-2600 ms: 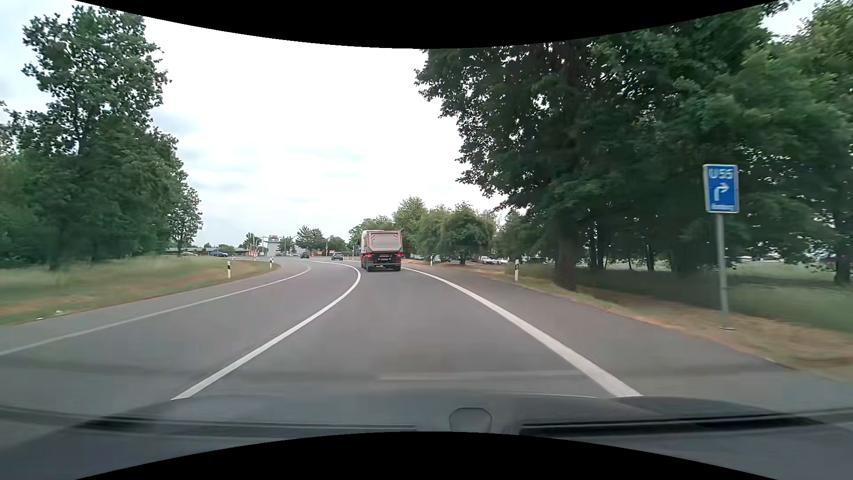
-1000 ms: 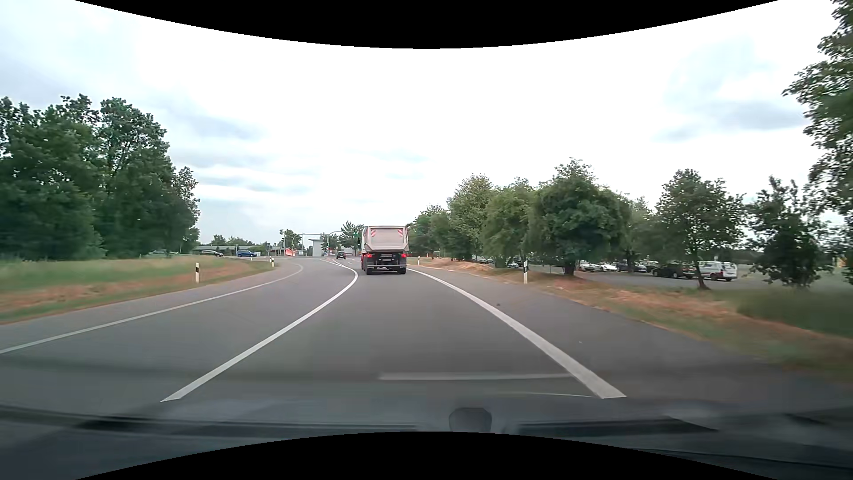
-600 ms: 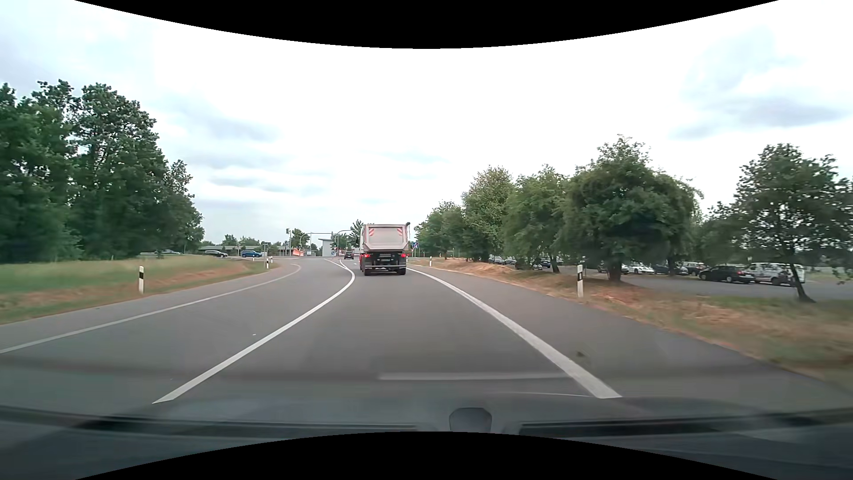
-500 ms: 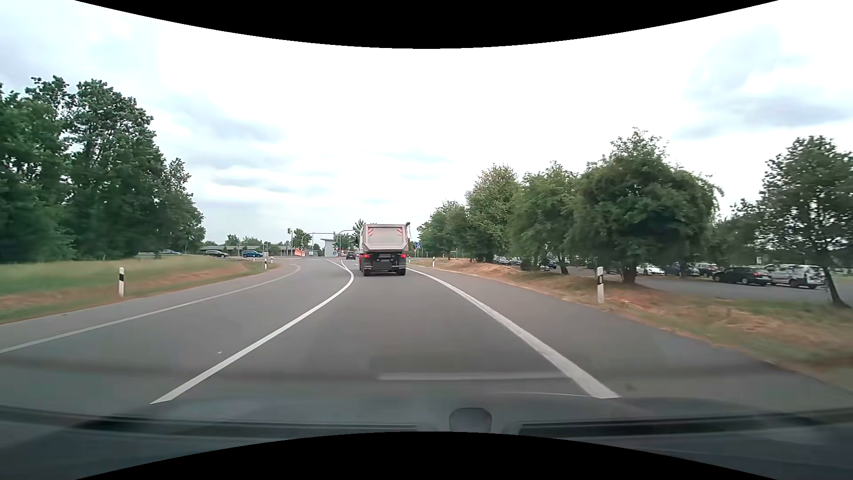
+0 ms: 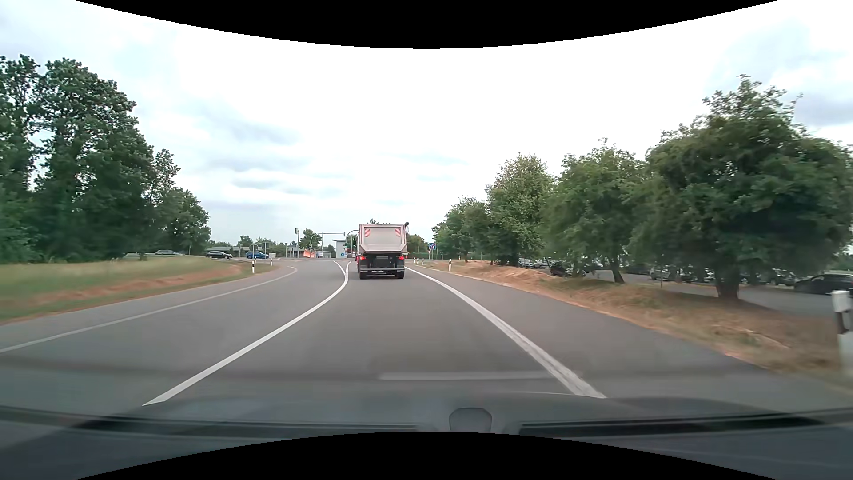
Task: Follow the waypoints while adhering to traffic rules and regulations
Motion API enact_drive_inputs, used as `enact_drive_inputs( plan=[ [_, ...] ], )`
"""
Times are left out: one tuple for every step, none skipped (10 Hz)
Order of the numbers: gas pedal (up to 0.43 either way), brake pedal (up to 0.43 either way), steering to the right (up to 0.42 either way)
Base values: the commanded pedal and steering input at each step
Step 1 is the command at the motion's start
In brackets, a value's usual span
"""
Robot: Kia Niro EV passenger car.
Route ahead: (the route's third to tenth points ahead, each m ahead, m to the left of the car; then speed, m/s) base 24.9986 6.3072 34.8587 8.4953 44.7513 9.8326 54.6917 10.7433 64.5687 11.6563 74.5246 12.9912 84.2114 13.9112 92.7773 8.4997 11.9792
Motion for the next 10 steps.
enact_drive_inputs(
  plan=[
    [0.098, 0.000, -0.033],
    [0.098, 0.000, -0.033],
    [0.098, 0.000, -0.032],
    [0.098, 0.000, -0.032],
    [0.098, 0.000, -0.033],
    [0.098, 0.000, -0.034],
    [0.098, 0.000, -0.034],
    [0.098, 0.000, -0.034],
    [0.098, 0.000, -0.034],
    [0.098, 0.000, -0.034]
  ],
)
